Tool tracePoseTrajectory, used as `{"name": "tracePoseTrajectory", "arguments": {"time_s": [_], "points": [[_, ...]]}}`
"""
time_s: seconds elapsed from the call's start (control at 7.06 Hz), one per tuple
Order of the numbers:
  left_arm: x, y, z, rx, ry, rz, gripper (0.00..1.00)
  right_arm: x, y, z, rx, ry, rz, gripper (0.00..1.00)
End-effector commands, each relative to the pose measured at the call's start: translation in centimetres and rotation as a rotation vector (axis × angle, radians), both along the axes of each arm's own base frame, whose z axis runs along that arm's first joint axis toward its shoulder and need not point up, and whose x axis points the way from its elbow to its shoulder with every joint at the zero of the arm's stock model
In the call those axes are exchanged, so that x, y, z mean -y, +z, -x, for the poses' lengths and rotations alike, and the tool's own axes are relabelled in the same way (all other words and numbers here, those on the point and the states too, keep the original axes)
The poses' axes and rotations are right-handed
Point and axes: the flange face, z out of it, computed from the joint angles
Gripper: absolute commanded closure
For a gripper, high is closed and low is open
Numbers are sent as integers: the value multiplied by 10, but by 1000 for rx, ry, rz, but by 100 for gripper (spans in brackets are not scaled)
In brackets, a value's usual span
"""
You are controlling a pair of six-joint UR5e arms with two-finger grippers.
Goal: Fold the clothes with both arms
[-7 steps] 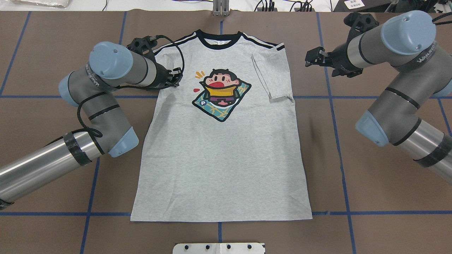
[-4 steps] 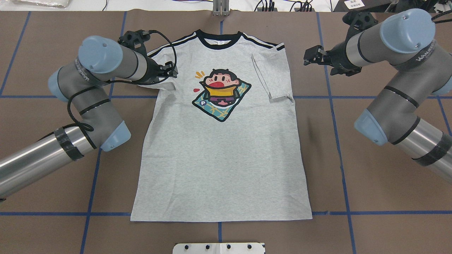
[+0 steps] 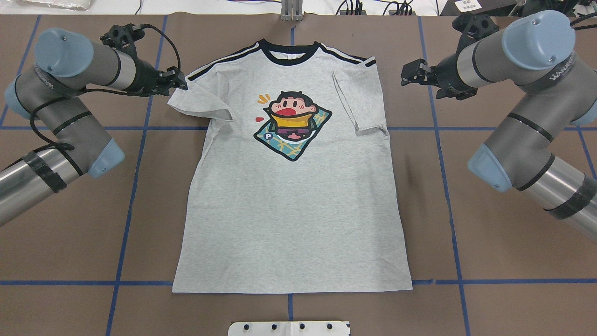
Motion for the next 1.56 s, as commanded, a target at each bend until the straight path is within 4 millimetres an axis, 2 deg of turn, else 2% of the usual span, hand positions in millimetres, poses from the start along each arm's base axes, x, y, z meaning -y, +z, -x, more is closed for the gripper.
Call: {"name": "tracePoseTrajectory", "arguments": {"time_s": [0.0, 0.14, 0.42, 0.71, 1.13, 1.27, 1.42], "points": [[-5, 21, -1, -68, 30, 61, 40, 0, -1, 0, 1, 0, -2, 0], [-9, 40, -1, -68, 25, 85, 40, 0, -2, 0, 2, 0, -3, 0], [-9, 59, -3, -47, 24, 113, 40, -1, -5, -1, 6, 0, -8, 0], [-8, 58, -5, -47, 26, 113, 41, -1, -5, -2, 6, 2, -8, 0], [-3, 56, -10, -52, 29, 104, 48, -3, -4, -4, 5, 4, -6, 0], [-1, 64, -11, -69, 31, 82, 50, -3, -4, -4, 6, 3, -5, 0], [-2, 68, -11, -75, 30, 76, 68, -3, -4, -4, 6, 3, -5, 0]]}}
